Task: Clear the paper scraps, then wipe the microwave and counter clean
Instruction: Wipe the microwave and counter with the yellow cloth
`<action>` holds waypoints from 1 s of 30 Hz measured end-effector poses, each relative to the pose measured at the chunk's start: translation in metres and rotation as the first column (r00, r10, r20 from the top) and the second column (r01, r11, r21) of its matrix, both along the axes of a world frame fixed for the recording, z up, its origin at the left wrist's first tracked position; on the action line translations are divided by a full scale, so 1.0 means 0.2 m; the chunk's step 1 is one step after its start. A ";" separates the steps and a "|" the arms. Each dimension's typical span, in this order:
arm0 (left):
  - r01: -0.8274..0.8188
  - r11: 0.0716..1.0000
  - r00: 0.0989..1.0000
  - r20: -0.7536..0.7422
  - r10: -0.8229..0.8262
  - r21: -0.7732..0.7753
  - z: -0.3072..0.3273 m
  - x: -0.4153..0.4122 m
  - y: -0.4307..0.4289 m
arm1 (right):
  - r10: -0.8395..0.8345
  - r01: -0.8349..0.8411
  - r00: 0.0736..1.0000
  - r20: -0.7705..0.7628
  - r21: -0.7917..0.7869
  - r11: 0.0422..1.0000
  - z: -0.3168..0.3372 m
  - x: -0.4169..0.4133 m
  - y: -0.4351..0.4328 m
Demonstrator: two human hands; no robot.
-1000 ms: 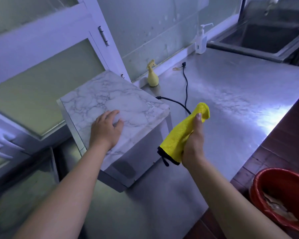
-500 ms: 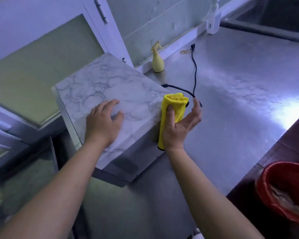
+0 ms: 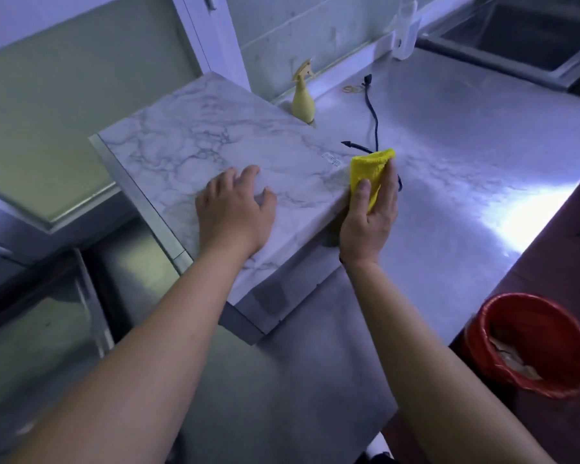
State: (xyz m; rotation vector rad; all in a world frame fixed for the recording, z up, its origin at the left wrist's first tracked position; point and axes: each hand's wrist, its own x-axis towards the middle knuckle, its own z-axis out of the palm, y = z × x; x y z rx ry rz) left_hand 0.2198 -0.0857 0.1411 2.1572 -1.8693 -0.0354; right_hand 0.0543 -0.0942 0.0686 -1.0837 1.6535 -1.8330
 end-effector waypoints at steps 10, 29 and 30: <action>0.015 1.000 1.000 0.013 -0.015 0.026 -0.03 0.01 -0.03 | -0.079 0.082 0.991 0.111 -0.030 0.996 -0.06 0.16 -0.03; 0.038 0.997 0.999 0.021 -0.039 0.067 -0.03 0.00 -0.05 | 0.039 -0.049 0.989 0.142 0.065 0.997 -0.23 1.09 0.99; 0.034 0.997 0.999 0.027 -0.036 0.068 -0.03 0.00 -0.06 | 0.050 -0.062 0.988 0.149 0.081 0.995 -0.25 1.10 1.00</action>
